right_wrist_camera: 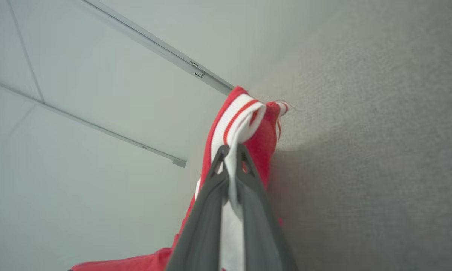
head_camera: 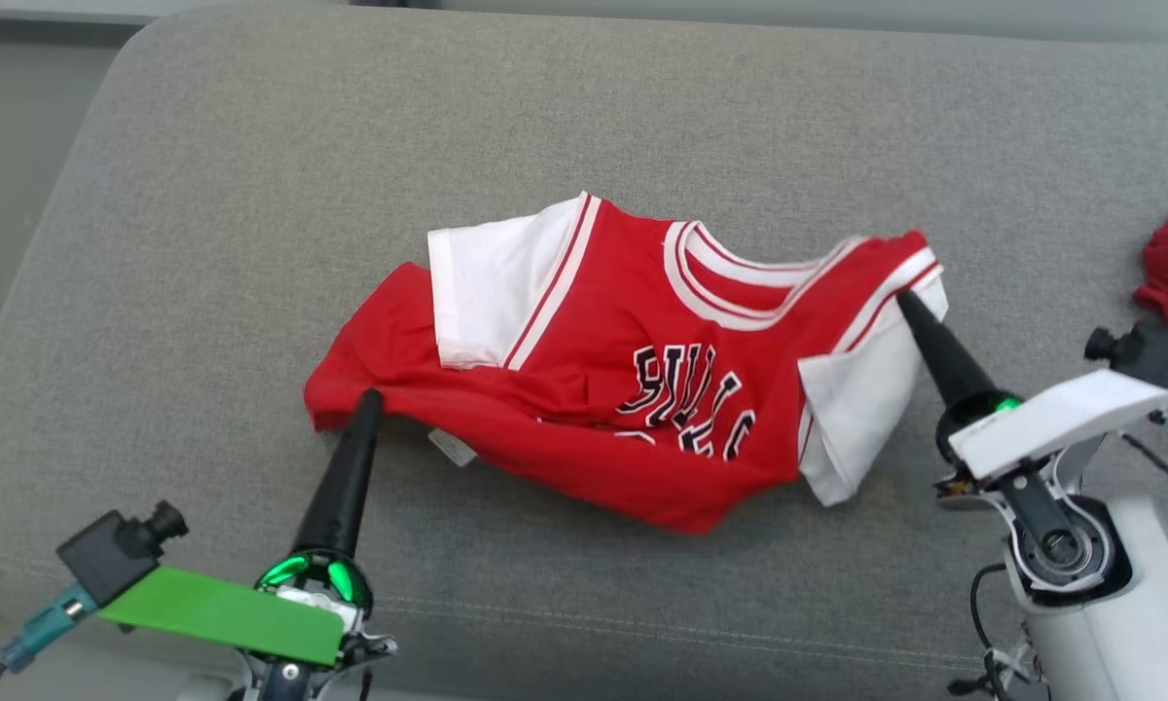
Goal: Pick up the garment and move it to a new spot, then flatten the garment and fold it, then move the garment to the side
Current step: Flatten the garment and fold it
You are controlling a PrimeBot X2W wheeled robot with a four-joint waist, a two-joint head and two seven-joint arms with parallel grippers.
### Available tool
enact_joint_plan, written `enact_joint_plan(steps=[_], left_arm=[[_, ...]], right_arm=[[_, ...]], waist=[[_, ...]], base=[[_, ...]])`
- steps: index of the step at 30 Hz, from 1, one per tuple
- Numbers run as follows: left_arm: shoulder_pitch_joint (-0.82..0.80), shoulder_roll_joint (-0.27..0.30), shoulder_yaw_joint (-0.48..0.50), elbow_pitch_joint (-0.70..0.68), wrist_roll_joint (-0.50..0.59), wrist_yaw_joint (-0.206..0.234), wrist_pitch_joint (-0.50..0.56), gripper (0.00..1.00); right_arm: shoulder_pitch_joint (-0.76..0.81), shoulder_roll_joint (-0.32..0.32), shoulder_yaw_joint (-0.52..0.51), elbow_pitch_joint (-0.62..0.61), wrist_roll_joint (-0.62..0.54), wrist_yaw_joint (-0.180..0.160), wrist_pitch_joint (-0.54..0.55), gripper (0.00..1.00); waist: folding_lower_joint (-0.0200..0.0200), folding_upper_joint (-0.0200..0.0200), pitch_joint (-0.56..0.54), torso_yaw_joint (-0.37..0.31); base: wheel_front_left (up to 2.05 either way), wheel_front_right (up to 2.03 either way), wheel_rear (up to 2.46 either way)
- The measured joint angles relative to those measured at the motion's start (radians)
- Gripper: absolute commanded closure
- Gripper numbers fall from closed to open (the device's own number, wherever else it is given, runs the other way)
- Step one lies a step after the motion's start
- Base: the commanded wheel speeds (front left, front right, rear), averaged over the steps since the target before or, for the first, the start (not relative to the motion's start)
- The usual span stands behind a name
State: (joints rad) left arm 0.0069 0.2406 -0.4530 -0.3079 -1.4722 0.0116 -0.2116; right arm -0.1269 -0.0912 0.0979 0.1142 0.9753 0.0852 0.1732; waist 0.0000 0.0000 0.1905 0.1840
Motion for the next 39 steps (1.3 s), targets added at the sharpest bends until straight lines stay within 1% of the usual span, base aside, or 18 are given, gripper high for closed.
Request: enact_joint_plan(steps=[4, 8, 9, 14, 18, 20, 22, 23, 26, 28, 30, 33, 34, 35, 39], left_arm=[[0.004, 0.021, 0.058, -0.064, 0.0, 0.0, -0.009, 1.0], [0.004, 0.031, 0.11, -0.13, 0.0, 0.0, -0.011, 1.0], [0.004, 0.034, 0.137, -0.165, -0.001, 0.0, -0.016, 1.0], [0.005, 0.061, 0.211, -0.257, 0.0, 0.004, -0.02, 1.0], [0.019, 0.09, 0.264, -0.348, 0.01, 0.018, -0.028, 1.0], [0.026, 0.096, 0.29, -0.404, 0.011, 0.026, -0.028, 1.0], [0.04, 0.106, 0.313, -0.456, 0.013, 0.042, -0.028, 1.0], [0.042, 0.114, 0.322, -0.473, 0.016, 0.051, -0.028, 1.0], [0.043, 0.157, 0.338, -0.509, 0.024, 0.077, -0.02, 1.0], [0.043, 0.186, 0.341, -0.512, 0.025, 0.087, 0.011, 1.0], [0.037, 0.197, 0.33, -0.509, 0.006, 0.087, 0.045, 1.0], [-0.013, 0.22, 0.322, -0.439, -0.029, 0.105, 0.096, 1.0], [-0.042, 0.22, 0.316, -0.403, -0.057, 0.108, 0.113, 1.0], [-0.076, 0.225, 0.309, -0.361, -0.076, 0.112, 0.135, 1.0], [-0.225, 0.256, 0.27, -0.182, -0.092, 0.116, 0.216, 1.0]], right_arm=[[-0.046, 0.004, -0.035, -0.078, 0.087, 0.004, 0.019, 1.0], [-0.066, 0.011, -0.058, -0.16, 0.178, 0.011, 0.041, 1.0], [-0.076, 0.02, -0.064, -0.21, 0.228, 0.011, 0.052, 1.0], [-0.084, 0.028, -0.068, -0.344, 0.331, 0.013, 0.072, 1.0], [-0.086, 0.031, -0.068, -0.477, 0.412, 0.013, 0.076, 1.0], [-0.086, 0.032, -0.068, -0.551, 0.455, 0.015, 0.083, 1.0], [-0.086, 0.033, -0.07, -0.617, 0.493, 0.009, 0.083, 1.0], [-0.086, 0.034, -0.072, -0.645, 0.507, 0.0, 0.083, 1.0], [-0.086, 0.033, -0.077, -0.704, 0.513, -0.051, 0.088, 1.0], [-0.085, 0.033, -0.081, -0.71, 0.512, -0.104, 0.093, 1.0], [-0.085, 0.033, -0.092, -0.704, 0.512, -0.156, 0.098, 1.0], [-0.093, 0.033, -0.102, -0.64, 0.512, -0.23, 0.105, 1.0], [-0.105, 0.034, -0.108, -0.603, 0.51, -0.239, 0.105, 1.0], [-0.126, 0.033, -0.114, -0.561, 0.5, -0.24, 0.105, 1.0], [-0.263, 0.02, -0.125, -0.38, 0.459, -0.241, 0.112, 1.0]], waist=[[0.0, 0.0, -0.014, -0.007], [0.0, 0.0, -0.029, -0.014], [0.0, 0.0, -0.038, -0.018], [0.0, 0.0, -0.055, -0.034], [0.0, 0.0, -0.067, -0.054], [0.0, 0.0, -0.073, -0.066], [0.0, 0.0, -0.076, -0.078], [0.0, 0.0, -0.077, -0.084], [0.0, 0.0, -0.073, -0.1], [0.0, 0.0, -0.062, -0.106], [0.0, 0.0, -0.045, -0.111], [0.0, 0.0, -0.012, -0.113], [0.0, 0.0, 0.0, -0.113], [0.0, 0.0, 0.013, -0.113], [0.0, 0.0, 0.065, -0.112]], base=[[0.0, 0.0, 0.0], [0.0, 0.0, 0.0], [0.0, 0.0, 0.0], [0.0, 0.0, 0.0], [0.0, 0.0, 0.0], [0.0, 0.0, 0.0], [0.0, 0.0, 0.0], [0.0, 0.0, 0.0], [0.0, 0.0, 0.0], [0.0, 0.0, 0.0], [0.0, 0.0, 0.0], [0.0, 0.0, 0.0], [0.0, 0.0, 0.0], [0.0, 0.0, 0.0], [0.0, 0.0, 0.0]])
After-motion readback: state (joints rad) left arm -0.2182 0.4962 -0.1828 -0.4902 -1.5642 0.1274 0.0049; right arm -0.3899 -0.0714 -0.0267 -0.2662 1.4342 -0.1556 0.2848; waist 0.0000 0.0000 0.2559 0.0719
